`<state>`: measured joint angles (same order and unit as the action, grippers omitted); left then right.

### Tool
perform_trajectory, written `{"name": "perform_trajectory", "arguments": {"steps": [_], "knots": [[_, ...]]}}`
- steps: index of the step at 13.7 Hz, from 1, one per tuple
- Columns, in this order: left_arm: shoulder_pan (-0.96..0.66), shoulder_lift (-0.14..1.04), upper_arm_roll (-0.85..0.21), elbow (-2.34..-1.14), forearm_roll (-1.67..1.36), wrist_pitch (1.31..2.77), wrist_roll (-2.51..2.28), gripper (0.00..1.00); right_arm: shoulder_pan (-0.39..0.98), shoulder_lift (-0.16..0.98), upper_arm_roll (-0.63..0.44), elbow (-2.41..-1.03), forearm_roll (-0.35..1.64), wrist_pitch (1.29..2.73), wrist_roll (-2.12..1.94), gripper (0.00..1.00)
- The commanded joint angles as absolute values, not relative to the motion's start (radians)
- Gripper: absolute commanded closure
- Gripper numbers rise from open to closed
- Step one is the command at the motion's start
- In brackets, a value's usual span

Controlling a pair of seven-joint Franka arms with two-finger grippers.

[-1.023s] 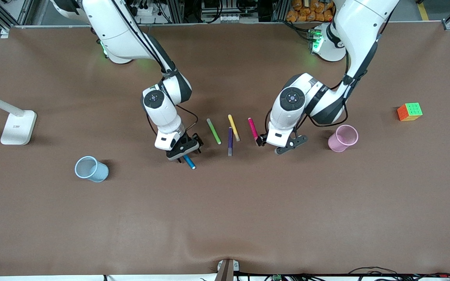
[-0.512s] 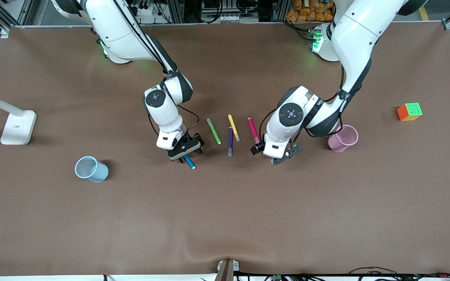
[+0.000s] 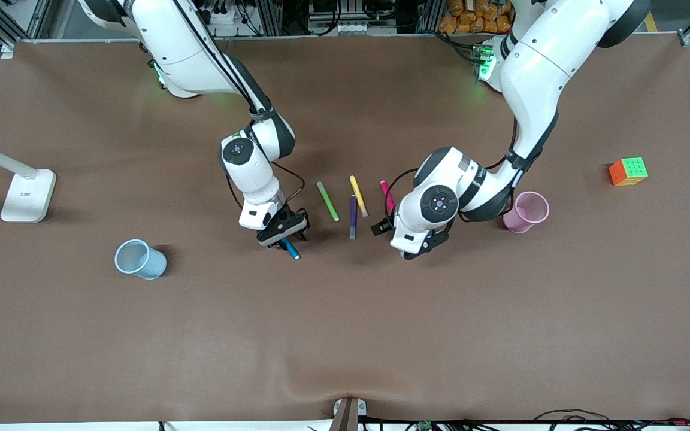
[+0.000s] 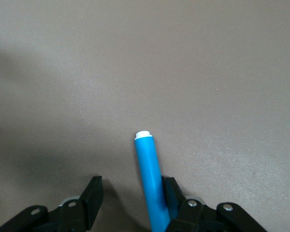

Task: Place pink and blue markers in matching cups
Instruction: 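Lower the right gripper onto the blue marker while the left gripper reaches pink, then close the right gripper on the blue marker while the left grasps pink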

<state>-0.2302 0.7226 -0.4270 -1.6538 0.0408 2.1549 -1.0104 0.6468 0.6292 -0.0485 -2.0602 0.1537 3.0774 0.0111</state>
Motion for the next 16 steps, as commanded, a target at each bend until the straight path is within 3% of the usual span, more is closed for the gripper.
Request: {"name": "perform_trajectory", "arguments": {"steps": [1,3,4,5,6,9,13,14,16], "knots": [[-0.232,0.727,-0.43,-1.64,0.018,2.086,-0.894,0.0,0.663,0.632,-0.057,-2.059,0.143,3.082,0.028,0.71],[-0.236,0.733,-0.43,-1.643,0.018,2.086,-0.896,0.0,0.663,0.632,-0.057,-2.059,0.141,3.082,0.026,0.93],[-0.236,0.736,-0.43,-1.644,0.018,2.086,-0.896,0.0,0.663,0.632,-0.057,-2.057,0.141,3.08,0.026,1.0],[-0.236,0.738,-0.43,-1.644,0.017,2.088,-0.897,0.0,0.663,0.632,-0.057,-2.056,0.14,3.08,0.023,1.0],[-0.238,0.752,-0.43,-1.644,0.015,2.088,-0.897,0.06,0.663,0.632,-0.057,-2.052,0.14,3.079,0.015,1.0],[-0.236,0.779,-0.428,-1.646,-0.055,2.091,-0.896,0.02,0.66,0.626,-0.055,-2.049,0.14,3.076,-0.04,1.0],[-0.236,0.801,-0.423,-1.644,-0.072,2.097,-0.911,0.14,0.655,0.592,-0.057,-2.049,0.14,3.042,-0.069,1.0],[-0.236,0.805,-0.423,-1.644,-0.072,2.098,-0.911,0.2,0.653,0.572,-0.057,-2.049,0.14,3.013,-0.071,1.0],[-0.236,0.811,-0.422,-1.643,-0.072,2.098,-0.911,0.66,0.647,0.529,-0.06,-2.048,0.138,2.924,-0.104,1.0]]}}
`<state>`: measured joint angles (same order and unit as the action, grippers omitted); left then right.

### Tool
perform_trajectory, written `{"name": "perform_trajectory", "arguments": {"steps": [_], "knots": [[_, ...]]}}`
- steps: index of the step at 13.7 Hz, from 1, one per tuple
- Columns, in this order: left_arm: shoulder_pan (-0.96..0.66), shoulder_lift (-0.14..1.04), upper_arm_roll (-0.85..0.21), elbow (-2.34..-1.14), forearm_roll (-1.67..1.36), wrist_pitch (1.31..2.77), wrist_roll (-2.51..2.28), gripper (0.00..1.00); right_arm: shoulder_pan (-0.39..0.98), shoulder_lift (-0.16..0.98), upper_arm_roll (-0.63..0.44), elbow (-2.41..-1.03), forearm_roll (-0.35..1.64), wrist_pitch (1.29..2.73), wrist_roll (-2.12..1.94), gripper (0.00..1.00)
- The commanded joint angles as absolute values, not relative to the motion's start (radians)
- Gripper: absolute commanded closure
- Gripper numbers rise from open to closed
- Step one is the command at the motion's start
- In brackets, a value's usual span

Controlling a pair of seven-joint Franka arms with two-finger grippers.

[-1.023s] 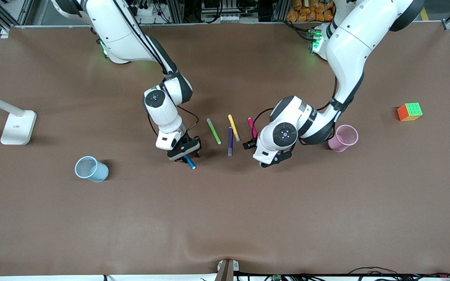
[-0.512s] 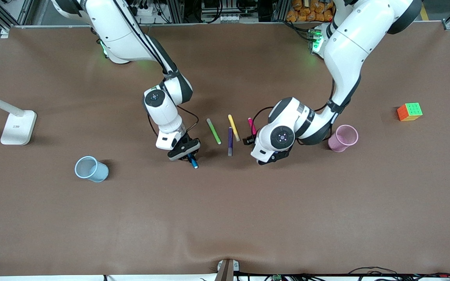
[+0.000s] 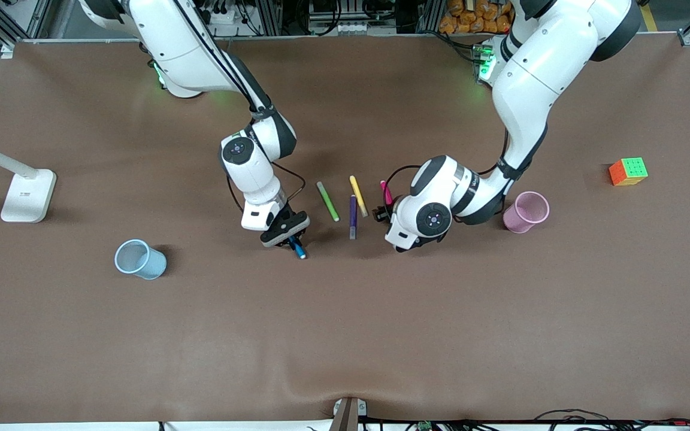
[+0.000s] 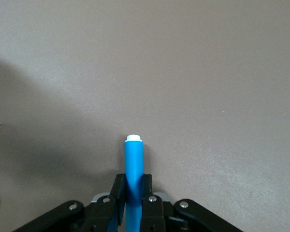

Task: Place pink and blue markers in matching cups
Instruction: 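Close the right gripper on the blue marker while the left grasps pink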

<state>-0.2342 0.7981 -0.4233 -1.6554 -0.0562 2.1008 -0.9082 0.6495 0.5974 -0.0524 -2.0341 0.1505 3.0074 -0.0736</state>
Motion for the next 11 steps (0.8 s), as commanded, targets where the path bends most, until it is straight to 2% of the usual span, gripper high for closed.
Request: {"name": "perform_trajectory", "arguments": {"steps": [1,2,3,7,11], "knots": [[-0.235,0.813,-0.422,-1.644,-0.072,2.098,-0.911,0.83,0.644,0.506,-0.063,-2.045,0.138,2.874,-0.138,1.0],[-0.235,0.821,-0.422,-1.641,-0.072,2.1,-0.91,0.95,0.643,0.482,-0.078,-2.043,0.138,2.826,-0.162,1.0],[-0.236,0.834,-0.42,-1.638,-0.072,2.115,-0.911,1.0,0.643,0.462,-0.083,-2.042,0.138,2.786,-0.184,1.0],[-0.238,0.847,-0.42,-1.641,-0.066,2.146,-0.91,1.0,0.643,0.39,-0.136,-2.019,0.115,2.593,-0.303,1.0],[-0.232,0.815,-0.42,-1.641,-0.061,2.146,-0.925,1.0,0.643,0.33,-0.193,-1.999,-0.052,2.407,-0.33,1.0]]}}
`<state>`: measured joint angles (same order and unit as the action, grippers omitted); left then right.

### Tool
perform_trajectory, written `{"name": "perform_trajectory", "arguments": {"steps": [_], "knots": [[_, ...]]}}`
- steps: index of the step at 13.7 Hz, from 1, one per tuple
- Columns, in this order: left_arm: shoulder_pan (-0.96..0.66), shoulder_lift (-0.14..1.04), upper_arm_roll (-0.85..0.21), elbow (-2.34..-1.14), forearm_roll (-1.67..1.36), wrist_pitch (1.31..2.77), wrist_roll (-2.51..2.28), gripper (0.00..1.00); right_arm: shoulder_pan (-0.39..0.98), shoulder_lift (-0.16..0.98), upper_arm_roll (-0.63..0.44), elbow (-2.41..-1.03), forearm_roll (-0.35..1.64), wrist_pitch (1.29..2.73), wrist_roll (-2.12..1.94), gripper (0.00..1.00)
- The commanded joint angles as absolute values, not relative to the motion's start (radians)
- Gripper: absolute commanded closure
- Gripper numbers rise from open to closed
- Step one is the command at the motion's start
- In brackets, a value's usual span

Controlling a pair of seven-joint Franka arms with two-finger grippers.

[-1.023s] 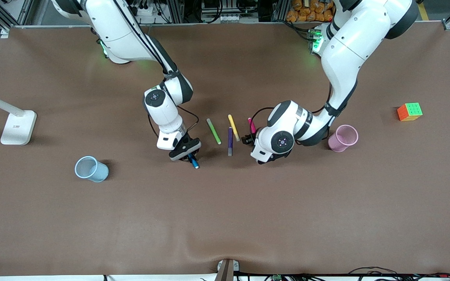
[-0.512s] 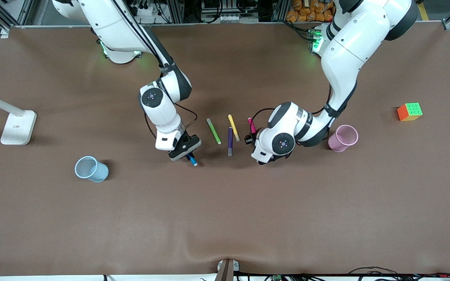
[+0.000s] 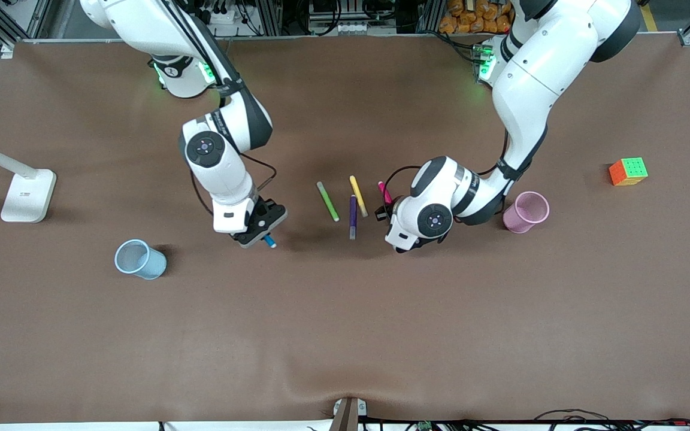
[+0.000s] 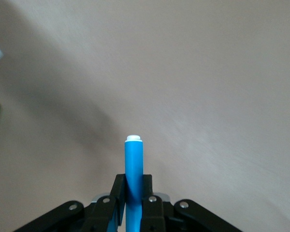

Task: Place pink and blue markers in matching cups
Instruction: 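Carry the blue marker toward the blue cup while the left carries pink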

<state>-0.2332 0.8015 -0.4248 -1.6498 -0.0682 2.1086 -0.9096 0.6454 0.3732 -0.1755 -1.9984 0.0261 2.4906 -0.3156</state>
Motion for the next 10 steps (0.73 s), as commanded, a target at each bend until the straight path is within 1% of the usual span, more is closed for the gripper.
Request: {"name": "perform_trajectory", "arguments": {"steps": [1,4,7,10], "knots": [[-0.227,0.799,-0.422,-1.641,-0.06,2.14,-0.948,1.0,0.641,0.316,-0.202,-1.991,-0.099,2.352,-0.333,1.0],[-0.221,0.75,-0.423,-1.641,-0.06,2.134,-0.992,1.0,0.641,0.282,-0.244,-1.962,-0.185,2.2,-0.408,1.0],[-0.216,0.71,-0.422,-1.643,-0.06,2.114,-0.999,1.0,0.641,0.259,-0.297,-1.963,-0.235,2.143,-0.517,1.0],[-0.2,0.657,-0.42,-1.641,-0.058,2.085,-1.008,1.0,0.641,0.25,-0.328,-1.967,-0.294,2.082,-0.535,1.0]]}}
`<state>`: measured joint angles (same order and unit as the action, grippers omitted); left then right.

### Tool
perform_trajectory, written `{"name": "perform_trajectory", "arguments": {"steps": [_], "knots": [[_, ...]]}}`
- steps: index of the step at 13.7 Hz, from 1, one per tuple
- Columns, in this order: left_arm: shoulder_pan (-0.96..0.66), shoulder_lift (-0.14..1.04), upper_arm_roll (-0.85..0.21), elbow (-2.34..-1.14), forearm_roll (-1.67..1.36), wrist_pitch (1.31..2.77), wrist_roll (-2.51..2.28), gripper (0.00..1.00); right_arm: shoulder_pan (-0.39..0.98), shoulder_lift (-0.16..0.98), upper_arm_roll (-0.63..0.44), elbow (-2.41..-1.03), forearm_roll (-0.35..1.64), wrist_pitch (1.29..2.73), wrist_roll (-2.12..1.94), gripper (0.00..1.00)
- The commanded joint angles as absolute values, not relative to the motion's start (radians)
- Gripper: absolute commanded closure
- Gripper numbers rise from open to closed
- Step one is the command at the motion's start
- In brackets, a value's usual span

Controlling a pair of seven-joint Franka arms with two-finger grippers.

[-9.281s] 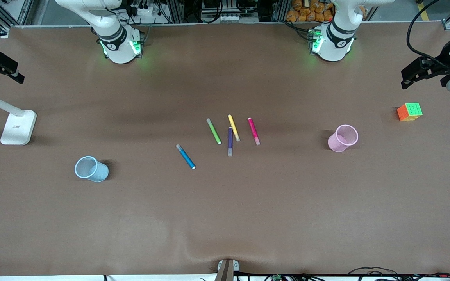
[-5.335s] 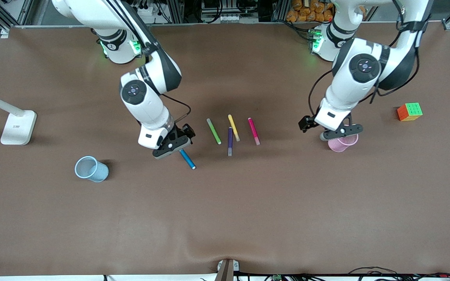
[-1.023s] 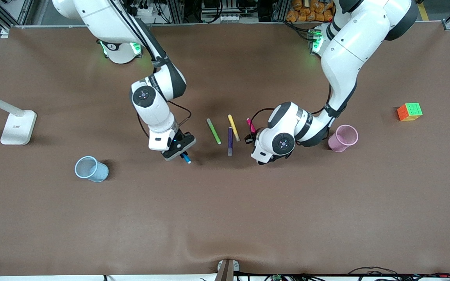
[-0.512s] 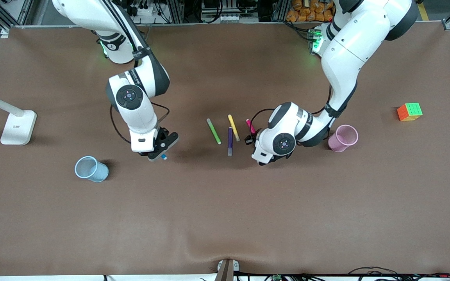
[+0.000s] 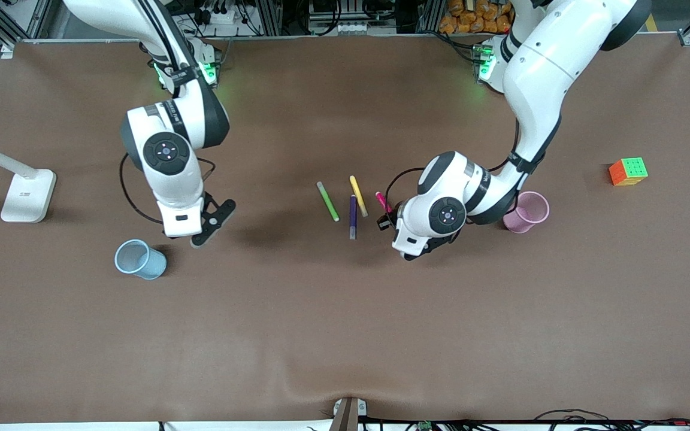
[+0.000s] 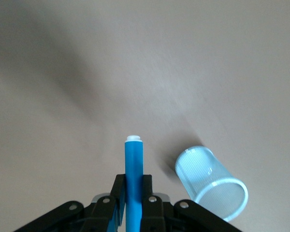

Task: Place pink and blue markers in matching cups
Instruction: 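Carry the blue marker toward the blue cup while the left carries pink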

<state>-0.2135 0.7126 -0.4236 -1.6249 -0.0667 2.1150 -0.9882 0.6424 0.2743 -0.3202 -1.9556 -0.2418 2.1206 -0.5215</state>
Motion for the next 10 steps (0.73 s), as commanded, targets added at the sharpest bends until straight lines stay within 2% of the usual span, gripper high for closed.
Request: {"name": "perform_trajectory", "arguments": {"steps": [1,7,10], "knots": [[-0.196,0.64,-0.42,-1.641,-0.058,2.08,-1.008,1.0,0.64,0.249,-0.34,-1.968,-0.329,2.068,-0.537,1.0],[-0.184,0.546,-0.41,-1.641,0.009,2.074,-1.042,1.0,0.608,0.242,-0.385,-1.991,-0.374,2.077,-0.587,1.0],[-0.183,0.514,-0.41,-1.643,0.073,2.054,-1.04,1.0,0.571,0.244,-0.385,-2.02,-0.437,2.135,-0.604,1.0]]}}
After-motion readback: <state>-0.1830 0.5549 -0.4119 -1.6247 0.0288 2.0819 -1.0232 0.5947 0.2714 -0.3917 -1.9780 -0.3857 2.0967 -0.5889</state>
